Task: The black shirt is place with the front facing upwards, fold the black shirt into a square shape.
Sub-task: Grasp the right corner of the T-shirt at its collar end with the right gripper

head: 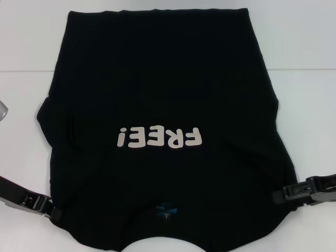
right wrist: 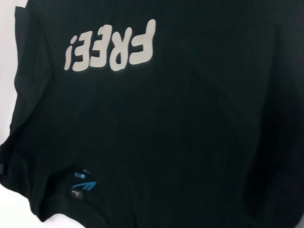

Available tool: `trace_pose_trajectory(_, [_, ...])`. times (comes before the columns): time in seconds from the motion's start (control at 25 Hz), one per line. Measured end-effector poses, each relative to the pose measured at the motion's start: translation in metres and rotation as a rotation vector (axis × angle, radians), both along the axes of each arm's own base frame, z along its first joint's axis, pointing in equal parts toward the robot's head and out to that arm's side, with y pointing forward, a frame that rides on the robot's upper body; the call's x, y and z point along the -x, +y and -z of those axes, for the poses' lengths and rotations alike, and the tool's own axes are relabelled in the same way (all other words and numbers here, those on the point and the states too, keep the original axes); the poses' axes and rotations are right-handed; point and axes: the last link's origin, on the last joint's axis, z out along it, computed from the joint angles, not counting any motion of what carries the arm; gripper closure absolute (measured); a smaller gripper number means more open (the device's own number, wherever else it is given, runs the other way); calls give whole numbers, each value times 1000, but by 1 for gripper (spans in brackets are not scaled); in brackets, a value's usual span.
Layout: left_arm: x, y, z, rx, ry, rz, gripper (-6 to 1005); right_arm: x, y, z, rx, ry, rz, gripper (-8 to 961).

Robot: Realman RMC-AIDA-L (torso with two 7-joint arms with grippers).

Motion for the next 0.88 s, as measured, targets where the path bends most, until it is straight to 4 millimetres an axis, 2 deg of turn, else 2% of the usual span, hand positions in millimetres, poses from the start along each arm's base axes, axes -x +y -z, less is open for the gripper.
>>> trace_pose_trajectory(0.24, [0, 0, 0, 1, 0, 0, 964, 8, 3, 6, 18, -1, -22, 156])
trace_pose_trajectory(0.64, [0, 0, 0, 0, -2, 0, 963, 8, 5, 7, 23, -25, -46, 237])
trace_pose_trajectory(0.84, [-1, 0, 0, 0, -4, 1, 963, 8, 4, 7, 26, -27, -44, 471])
trace_pose_trajectory(0.88, [-1, 0, 0, -1, -4, 1, 963, 7, 4, 7, 25, -28, -42, 549])
